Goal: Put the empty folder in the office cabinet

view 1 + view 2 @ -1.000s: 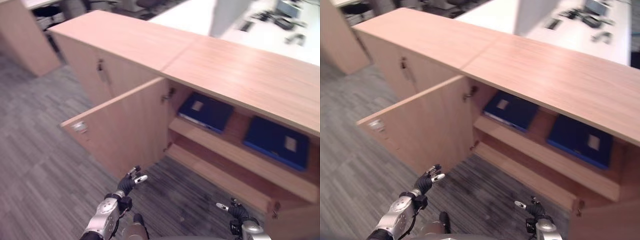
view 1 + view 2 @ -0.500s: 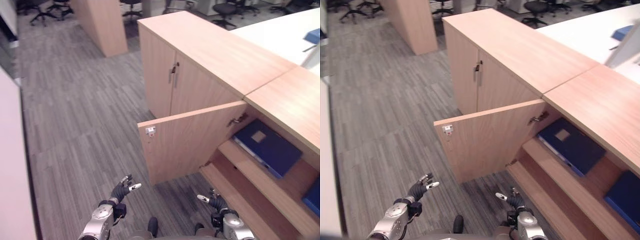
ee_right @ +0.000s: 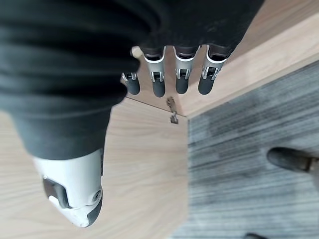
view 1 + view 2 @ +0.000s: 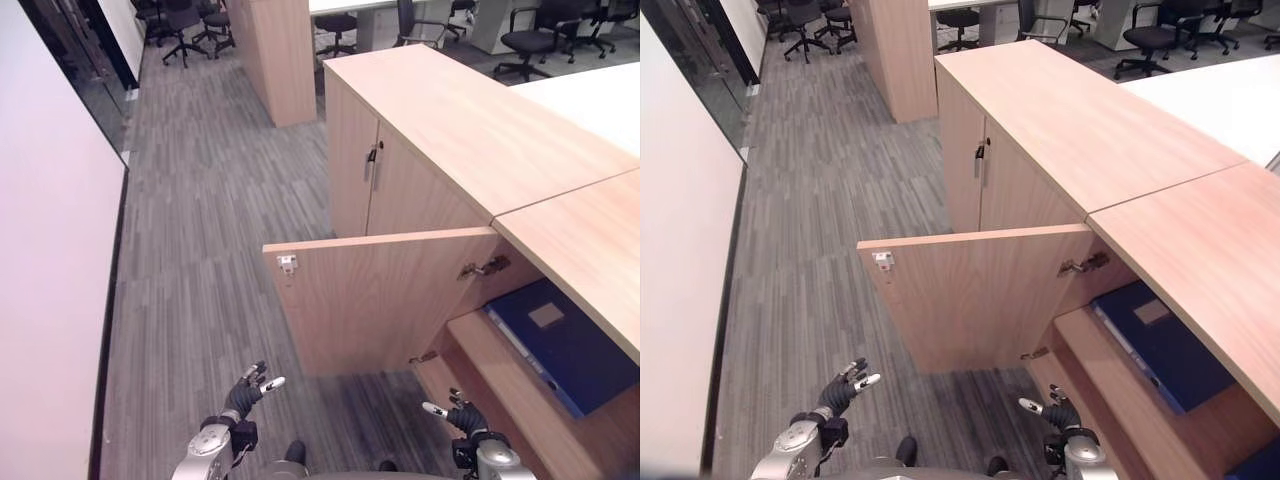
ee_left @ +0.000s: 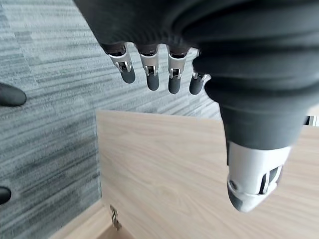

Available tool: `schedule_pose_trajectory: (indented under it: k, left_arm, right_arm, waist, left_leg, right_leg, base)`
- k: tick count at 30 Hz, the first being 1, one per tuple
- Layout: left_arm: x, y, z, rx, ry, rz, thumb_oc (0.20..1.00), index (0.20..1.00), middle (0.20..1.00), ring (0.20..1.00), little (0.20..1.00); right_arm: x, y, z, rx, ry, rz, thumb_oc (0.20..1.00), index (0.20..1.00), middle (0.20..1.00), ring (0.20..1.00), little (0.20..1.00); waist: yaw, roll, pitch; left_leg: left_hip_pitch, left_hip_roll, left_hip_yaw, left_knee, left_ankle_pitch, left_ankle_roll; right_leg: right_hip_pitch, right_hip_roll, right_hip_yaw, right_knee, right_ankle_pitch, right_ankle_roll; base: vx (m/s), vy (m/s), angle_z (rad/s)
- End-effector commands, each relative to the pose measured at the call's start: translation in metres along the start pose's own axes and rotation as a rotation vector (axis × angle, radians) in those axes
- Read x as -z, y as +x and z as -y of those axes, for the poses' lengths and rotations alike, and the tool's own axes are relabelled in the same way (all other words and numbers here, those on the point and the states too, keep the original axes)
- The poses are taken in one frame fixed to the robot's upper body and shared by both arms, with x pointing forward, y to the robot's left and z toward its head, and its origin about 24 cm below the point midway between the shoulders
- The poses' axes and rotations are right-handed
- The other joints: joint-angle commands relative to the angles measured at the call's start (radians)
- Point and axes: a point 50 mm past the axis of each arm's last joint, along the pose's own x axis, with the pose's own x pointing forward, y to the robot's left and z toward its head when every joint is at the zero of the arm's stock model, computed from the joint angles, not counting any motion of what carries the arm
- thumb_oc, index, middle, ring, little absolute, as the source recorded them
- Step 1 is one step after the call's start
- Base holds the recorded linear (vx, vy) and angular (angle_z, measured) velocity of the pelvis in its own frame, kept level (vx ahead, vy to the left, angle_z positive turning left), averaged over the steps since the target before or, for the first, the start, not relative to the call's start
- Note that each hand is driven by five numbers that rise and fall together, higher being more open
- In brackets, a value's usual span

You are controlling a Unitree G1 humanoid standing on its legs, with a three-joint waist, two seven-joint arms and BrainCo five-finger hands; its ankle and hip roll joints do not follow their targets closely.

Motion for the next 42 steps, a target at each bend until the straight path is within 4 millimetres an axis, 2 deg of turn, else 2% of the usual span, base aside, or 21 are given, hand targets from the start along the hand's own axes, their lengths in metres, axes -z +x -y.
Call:
schedule_pose_trajectory:
  k: [1,2,4,10,18,28,36,42]
  left_arm:
    - [-0.057,0.011,-0.006,-0.009,-0.002,0.221,1.000,1.000,1.000,1.000,1.000]
    - [-0.057,0.011,-0.006,-0.013,-0.009,0.225,1.000,1.000,1.000,1.000,1.000]
    - [-0.058,0.011,-0.006,-0.019,-0.016,0.230,1.000,1.000,1.000,1.000,1.000]
    - [-0.073,0.013,-0.019,-0.068,0.011,0.276,1.000,1.000,1.000,1.000,1.000]
    - [-0.101,0.017,-0.038,-0.139,0.027,0.346,1.000,1.000,1.000,1.000,1.000]
    - [-0.128,0.024,-0.049,-0.163,0.132,0.370,1.000,1.000,1.000,1.000,1.000]
    - [-0.143,0.029,-0.046,-0.144,0.149,0.392,1.000,1.000,1.000,1.000,1.000]
    - [-0.151,0.035,-0.031,-0.080,0.167,0.403,1.000,1.000,1.000,1.000,1.000]
  right_arm:
    - [-0.026,0.005,-0.002,-0.020,0.001,0.103,1.000,1.000,1.000,1.000,1.000]
    - [-0.026,0.005,-0.002,-0.025,-0.006,0.103,1.000,1.000,1.000,1.000,1.000]
    - [-0.021,0.003,-0.002,-0.022,-0.004,0.087,1.000,1.000,1.000,1.000,1.000]
    - [-0.009,0.001,-0.004,-0.023,0.023,0.052,1.000,1.000,1.000,1.000,1.000]
    - [-0.004,-0.001,-0.016,-0.071,0.005,0.038,1.000,1.000,1.000,1.000,1.000]
    - [-0.003,0.000,-0.020,-0.098,-0.009,0.027,1.000,1.000,1.000,1.000,1.000]
    - [-0.001,0.000,-0.022,-0.116,-0.019,0.018,1.000,1.000,1.000,1.000,1.000]
    - [0.001,-0.001,-0.026,-0.131,-0.027,0.008,1.000,1.000,1.000,1.000,1.000]
  waist:
    - [-0.016,-0.101,0.008]
    - [-0.022,-0.100,0.000]
    - [-0.049,-0.082,-0.027]
    - [-0.077,-0.068,-0.080]
    - [-0.095,-0.071,-0.098]
    - [-0.122,-0.079,-0.112]
    - [-0.136,-0.084,-0.117]
    - [-0.149,-0.087,-0.121]
  left_leg:
    - [-0.040,-0.021,0.035,0.141,-0.061,-0.019]
    - [-0.013,-0.016,0.039,0.142,-0.080,-0.013]
    - [0.045,0.013,0.099,0.096,-0.082,0.004]
    - [0.120,-0.003,0.177,-0.047,-0.072,0.012]
    - [0.151,-0.023,0.219,-0.068,-0.092,0.025]
    - [0.168,-0.034,0.249,-0.068,-0.105,0.038]
    - [0.179,-0.040,0.265,-0.068,-0.117,0.044]
    - [0.190,-0.043,0.279,-0.068,-0.128,0.050]
  right_leg:
    - [0.052,-0.122,0.015,0.068,-0.105,0.081]
    - [0.043,-0.123,0.017,0.070,-0.105,0.080]
    - [0.032,-0.109,0.016,0.066,-0.103,0.087]
    - [0.052,-0.113,0.011,0.030,-0.078,0.106]
    - [0.055,-0.133,0.030,0.022,-0.057,0.128]
    - [0.049,-0.152,0.054,0.036,-0.052,0.146]
    - [0.041,-0.159,0.071,0.039,-0.047,0.155]
    - [0.040,-0.166,0.083,0.038,-0.042,0.164]
  base:
    - [-0.08,0.031,-0.17]
    - [-0.05,0.067,-0.33]
    - [0.00,0.090,-0.48]
    - [0.08,0.059,0.08]
    - [0.03,0.057,-0.06]
    - [0.03,0.051,-0.12]
    - [0.02,0.027,-0.10]
    - [0.02,0.012,-0.02]
